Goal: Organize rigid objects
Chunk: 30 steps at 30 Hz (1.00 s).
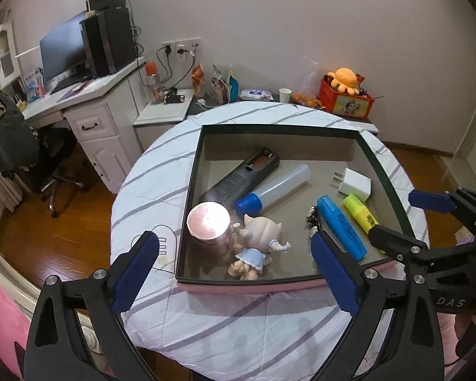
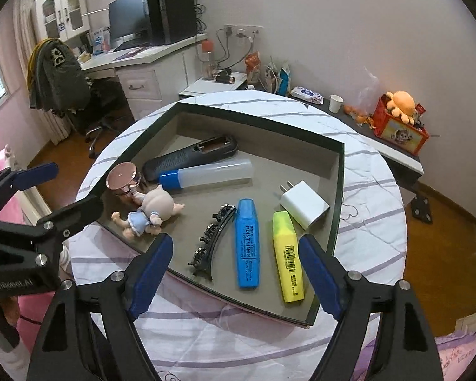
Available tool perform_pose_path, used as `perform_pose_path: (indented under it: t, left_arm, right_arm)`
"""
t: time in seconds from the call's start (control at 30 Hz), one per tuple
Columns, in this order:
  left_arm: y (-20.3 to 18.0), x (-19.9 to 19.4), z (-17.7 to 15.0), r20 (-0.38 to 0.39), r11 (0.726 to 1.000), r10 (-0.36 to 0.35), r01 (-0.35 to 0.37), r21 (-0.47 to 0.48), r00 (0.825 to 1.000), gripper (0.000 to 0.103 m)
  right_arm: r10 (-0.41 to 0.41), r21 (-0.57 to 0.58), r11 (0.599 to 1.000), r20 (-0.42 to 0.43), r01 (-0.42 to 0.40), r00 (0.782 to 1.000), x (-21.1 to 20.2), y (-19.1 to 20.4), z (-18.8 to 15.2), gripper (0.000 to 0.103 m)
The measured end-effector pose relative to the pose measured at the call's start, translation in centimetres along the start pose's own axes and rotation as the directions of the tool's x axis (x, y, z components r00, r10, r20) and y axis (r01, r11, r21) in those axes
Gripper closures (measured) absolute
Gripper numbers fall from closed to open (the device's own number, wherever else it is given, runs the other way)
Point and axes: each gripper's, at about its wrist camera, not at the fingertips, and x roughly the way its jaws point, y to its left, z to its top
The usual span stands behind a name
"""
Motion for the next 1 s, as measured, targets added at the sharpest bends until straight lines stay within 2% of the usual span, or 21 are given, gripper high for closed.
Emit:
perform_pose_path:
  t: [1.0]
  left_arm:
    - [-2.7, 2.1, 1.1, -0.023, 0.999, 0.014, -0.013, 0.046, 1.000, 0.005]
  right_arm:
    - [-0.019, 0.088, 0.996, -0.018, 0.021, 1.000, 1.2, -3.4, -0.4, 0.020]
